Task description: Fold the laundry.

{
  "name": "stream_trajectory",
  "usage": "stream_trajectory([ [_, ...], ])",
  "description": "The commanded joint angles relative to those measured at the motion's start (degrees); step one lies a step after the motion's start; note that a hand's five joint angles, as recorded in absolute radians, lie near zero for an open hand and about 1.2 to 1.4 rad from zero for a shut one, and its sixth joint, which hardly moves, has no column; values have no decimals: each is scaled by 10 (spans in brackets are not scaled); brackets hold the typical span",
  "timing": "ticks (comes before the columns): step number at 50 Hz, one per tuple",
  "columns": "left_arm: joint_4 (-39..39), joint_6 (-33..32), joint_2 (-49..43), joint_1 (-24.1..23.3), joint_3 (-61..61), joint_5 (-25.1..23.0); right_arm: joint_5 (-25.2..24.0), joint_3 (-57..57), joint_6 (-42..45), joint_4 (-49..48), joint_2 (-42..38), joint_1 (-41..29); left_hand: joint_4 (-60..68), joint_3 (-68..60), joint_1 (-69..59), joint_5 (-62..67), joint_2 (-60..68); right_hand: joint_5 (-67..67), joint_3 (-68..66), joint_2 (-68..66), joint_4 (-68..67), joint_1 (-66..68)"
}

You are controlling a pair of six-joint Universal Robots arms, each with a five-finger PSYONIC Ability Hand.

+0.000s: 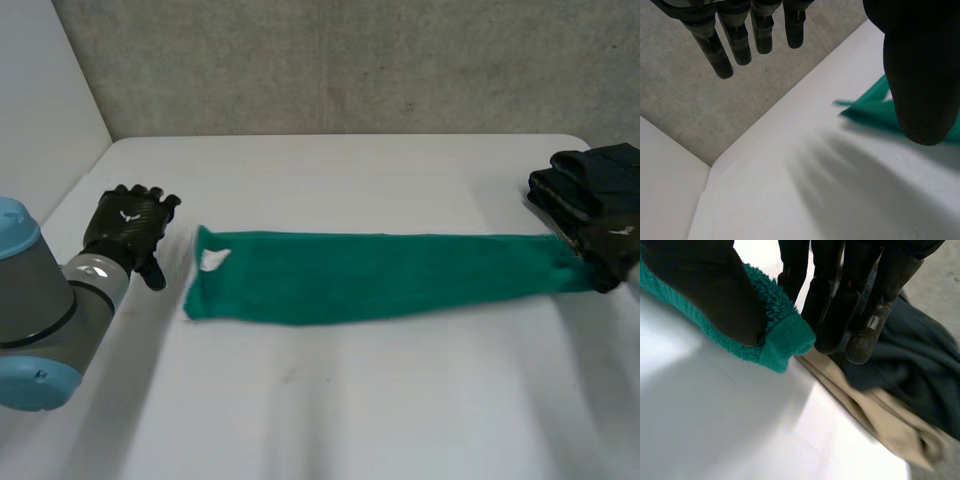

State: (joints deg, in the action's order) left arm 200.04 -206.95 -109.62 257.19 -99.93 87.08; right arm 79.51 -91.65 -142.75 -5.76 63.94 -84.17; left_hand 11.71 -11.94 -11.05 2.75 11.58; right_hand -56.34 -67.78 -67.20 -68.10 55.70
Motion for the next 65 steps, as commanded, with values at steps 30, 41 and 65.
stream_trajectory([
  [30,-21,49,77,42,-37,-3,-64,430,56,2,-289,-579,-17,19,11,-27,-16,-137,-122,-128,-119,243],
  [41,-16,49,64,-15,3,-6,114,363,-54,65,-182,-509,-17,19,11,-27,-16,563,578,572,581,-457],
  [65,-19,46,-24,-143,90,3,-13,55,-180,21,-102,-282,-17,19,11,-27,-16,-137,-122,-128,-119,243],
])
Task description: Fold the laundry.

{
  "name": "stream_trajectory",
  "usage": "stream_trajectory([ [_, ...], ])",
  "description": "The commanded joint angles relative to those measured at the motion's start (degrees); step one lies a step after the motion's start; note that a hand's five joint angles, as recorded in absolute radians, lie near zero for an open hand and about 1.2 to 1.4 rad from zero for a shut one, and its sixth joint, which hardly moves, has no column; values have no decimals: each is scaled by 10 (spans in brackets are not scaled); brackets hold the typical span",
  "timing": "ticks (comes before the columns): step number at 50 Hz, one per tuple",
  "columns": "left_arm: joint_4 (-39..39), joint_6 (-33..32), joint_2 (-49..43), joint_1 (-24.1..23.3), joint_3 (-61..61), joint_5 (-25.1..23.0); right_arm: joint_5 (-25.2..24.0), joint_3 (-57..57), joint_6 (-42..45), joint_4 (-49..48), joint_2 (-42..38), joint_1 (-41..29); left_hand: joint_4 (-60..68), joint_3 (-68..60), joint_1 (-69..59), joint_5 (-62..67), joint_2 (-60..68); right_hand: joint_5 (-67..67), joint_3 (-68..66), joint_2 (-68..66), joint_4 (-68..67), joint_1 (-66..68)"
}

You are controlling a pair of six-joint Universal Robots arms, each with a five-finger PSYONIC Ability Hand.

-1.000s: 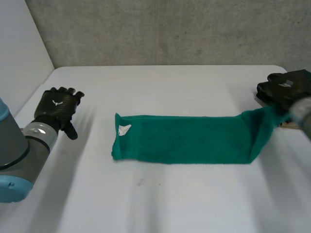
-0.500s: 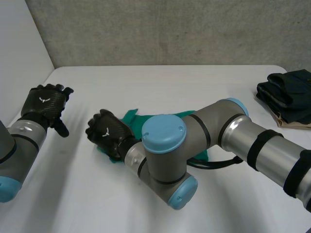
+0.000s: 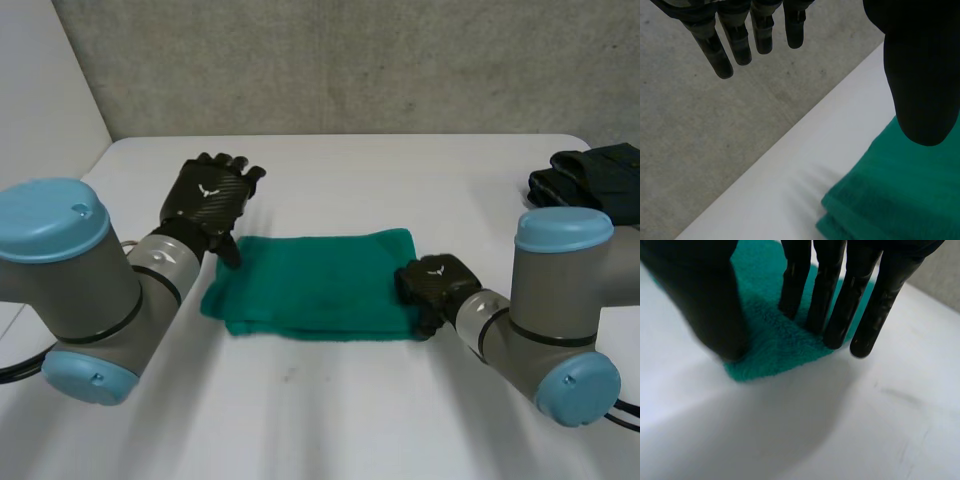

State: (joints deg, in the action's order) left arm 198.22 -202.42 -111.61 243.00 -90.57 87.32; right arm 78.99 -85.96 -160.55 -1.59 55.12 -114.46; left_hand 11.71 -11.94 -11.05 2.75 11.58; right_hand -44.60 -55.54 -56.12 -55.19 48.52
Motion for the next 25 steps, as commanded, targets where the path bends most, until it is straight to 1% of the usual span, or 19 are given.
stream_trajectory([
  [1,-1,1,-1,0,-5,0,-8,-4,-2,-25,-13,22,-17,19,11,-27,-16,-254,-245,-239,-248,315],
  [7,-2,1,5,3,-7,0,-9,-26,-4,-32,39,27,-17,19,11,-27,-16,-254,-245,-239,-248,315],
  [17,-3,1,25,4,-24,0,3,-74,3,-29,58,36,-17,19,11,-27,-16,-254,-245,-239,-248,315],
  [22,-3,1,30,5,-36,0,6,-121,30,-28,111,101,-17,19,11,-27,-16,-254,-245,-239,-248,315],
  [23,-4,2,30,5,-40,0,2,-135,55,-28,125,129,-17,19,11,-27,-16,-254,-245,-239,-248,315],
  [25,-4,1,30,5,-42,0,-1,-141,87,-28,135,150,-17,19,11,-27,-16,-254,-245,-239,-248,315],
])
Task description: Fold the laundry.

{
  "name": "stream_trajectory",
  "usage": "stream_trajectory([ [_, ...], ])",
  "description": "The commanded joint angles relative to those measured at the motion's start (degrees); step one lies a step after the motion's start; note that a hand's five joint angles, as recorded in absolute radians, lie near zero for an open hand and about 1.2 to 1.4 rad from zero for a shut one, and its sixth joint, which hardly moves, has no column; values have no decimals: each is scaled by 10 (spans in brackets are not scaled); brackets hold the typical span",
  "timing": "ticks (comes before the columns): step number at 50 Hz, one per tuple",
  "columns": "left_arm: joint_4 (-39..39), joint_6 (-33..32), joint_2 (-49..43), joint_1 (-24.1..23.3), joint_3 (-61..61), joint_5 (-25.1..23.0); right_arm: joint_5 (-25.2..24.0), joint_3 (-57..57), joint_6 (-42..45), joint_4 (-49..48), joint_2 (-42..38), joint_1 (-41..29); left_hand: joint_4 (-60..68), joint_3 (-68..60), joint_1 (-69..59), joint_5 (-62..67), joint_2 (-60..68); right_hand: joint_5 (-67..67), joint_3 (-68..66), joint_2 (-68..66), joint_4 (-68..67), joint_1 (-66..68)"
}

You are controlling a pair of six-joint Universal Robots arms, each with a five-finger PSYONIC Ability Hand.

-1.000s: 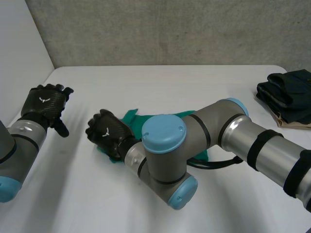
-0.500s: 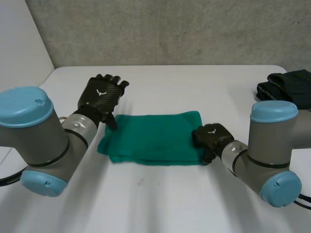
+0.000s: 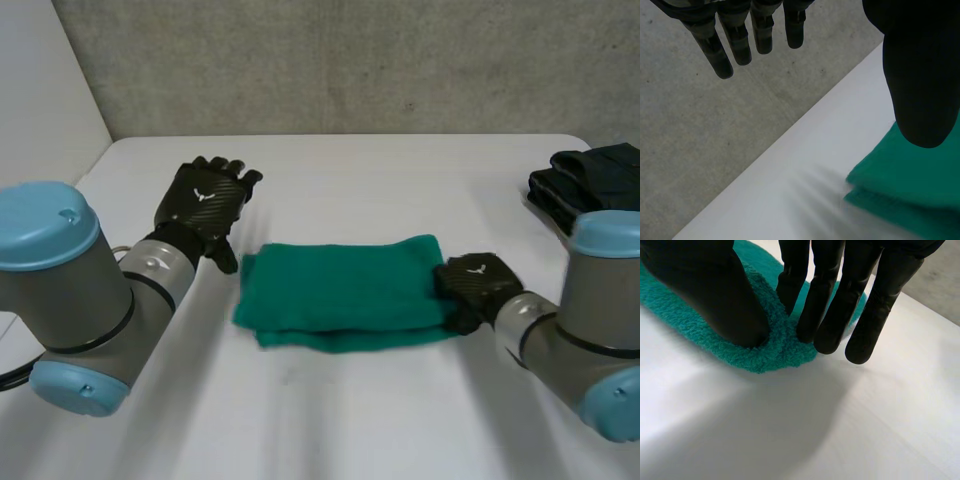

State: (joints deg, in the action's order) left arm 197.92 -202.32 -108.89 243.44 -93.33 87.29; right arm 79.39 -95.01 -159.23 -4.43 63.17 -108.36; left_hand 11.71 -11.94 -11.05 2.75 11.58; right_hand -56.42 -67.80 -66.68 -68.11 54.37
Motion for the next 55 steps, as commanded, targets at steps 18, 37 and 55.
stream_trajectory([
  [18,0,35,12,-2,1,37,-97,76,156,-55,2,-179,-17,19,11,-27,-16,-136,-122,-133,-119,256],
  [37,-10,95,-27,-100,86,42,-48,61,-120,-24,85,-51,-15,17,8,-25,-14,564,578,567,581,-444],
  [55,-149,132,-168,-173,157,132,-69,172,-146,110,-74,-36,-8,11,2,-19,-7,564,578,567,581,-444],
])
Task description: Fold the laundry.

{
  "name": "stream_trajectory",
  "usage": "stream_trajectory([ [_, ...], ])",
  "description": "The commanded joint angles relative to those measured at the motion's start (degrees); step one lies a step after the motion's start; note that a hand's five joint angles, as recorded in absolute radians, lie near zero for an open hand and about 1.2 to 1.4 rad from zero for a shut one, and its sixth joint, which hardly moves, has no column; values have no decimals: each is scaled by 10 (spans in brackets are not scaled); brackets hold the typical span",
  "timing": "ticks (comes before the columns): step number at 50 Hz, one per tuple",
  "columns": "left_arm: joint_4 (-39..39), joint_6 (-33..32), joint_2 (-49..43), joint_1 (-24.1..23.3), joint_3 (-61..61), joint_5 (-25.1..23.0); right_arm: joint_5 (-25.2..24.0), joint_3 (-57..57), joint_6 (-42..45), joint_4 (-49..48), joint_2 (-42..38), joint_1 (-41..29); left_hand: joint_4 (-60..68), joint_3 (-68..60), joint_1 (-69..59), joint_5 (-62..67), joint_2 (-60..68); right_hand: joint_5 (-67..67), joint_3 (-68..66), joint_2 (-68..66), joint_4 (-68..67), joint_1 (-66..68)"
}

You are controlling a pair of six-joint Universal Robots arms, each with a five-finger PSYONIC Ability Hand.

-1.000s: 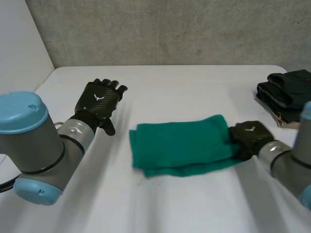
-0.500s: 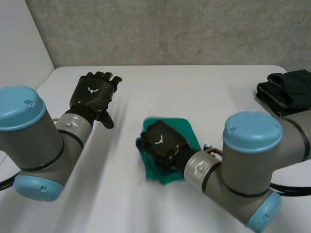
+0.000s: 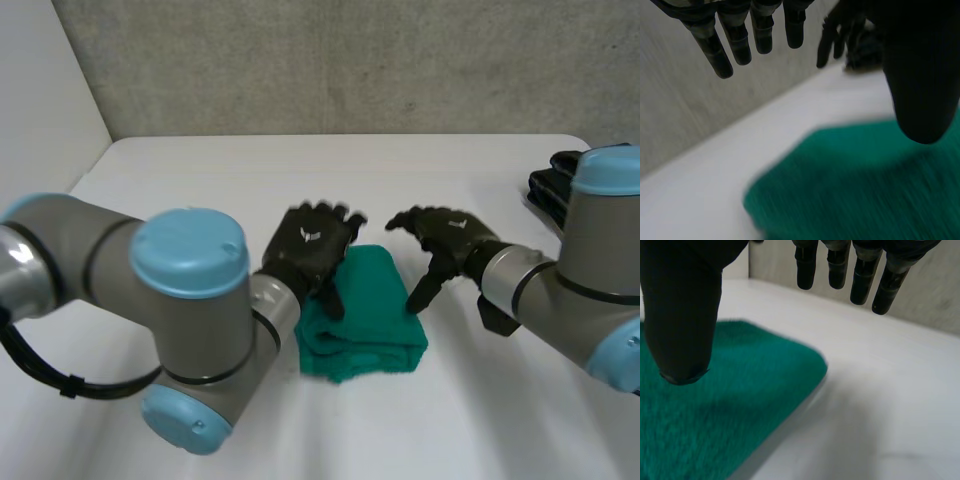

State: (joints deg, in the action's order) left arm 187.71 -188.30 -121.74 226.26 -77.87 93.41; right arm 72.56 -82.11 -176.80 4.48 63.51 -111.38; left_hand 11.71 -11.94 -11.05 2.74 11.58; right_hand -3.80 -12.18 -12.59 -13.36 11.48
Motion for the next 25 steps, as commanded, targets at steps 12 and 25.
stream_trajectory([
  [12,-63,-19,-60,1,-25,90,18,57,163,34,-123,-28,-15,17,8,-25,-14,38,22,26,34,-15],
  [25,-59,-25,43,13,-4,-4,57,-22,180,-57,-5,-30,-15,17,8,-25,-14,38,22,26,34,-15],
])
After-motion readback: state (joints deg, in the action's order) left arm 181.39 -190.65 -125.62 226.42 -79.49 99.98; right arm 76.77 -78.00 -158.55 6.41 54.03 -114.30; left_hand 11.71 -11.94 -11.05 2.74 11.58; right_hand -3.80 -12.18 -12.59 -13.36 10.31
